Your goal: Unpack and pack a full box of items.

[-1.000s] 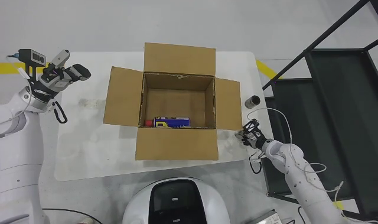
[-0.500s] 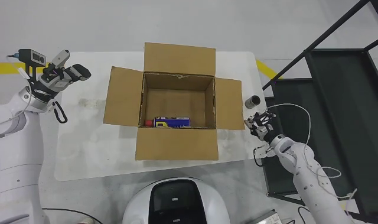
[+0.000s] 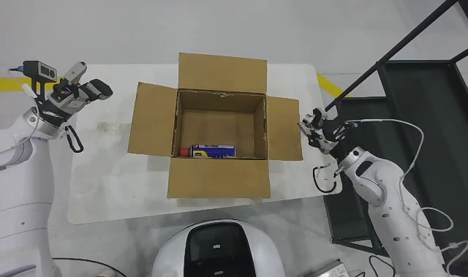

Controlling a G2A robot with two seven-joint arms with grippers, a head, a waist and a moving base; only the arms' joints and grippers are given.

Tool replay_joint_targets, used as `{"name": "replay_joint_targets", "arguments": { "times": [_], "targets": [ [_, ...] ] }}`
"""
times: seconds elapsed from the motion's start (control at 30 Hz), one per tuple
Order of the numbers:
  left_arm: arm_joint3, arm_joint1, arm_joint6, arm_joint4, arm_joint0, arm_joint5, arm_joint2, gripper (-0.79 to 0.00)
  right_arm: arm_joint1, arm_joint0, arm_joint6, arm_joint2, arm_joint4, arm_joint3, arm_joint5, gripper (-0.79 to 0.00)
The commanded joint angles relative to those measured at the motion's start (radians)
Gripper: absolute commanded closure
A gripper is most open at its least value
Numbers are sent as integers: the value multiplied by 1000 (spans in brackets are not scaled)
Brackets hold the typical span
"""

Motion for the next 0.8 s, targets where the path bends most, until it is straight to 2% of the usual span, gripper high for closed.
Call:
{"name": "replay_joint_targets", "arguments": {
  "times": [0.0, 0.4, 0.77],
  "targets": [
    [0, 0, 0, 0, 0, 0, 0, -785, -5, 44, 39, -71, -5, -20, -6, 0],
    [0, 0, 0, 0, 0, 0, 0, -785, -50, 259, 180, -393, -53, 41, 53, 0],
    [0, 0, 0, 0, 0, 0, 0, -785, -51, 262, 181, -397, -51, 44, 56, 0]
  ]
}}
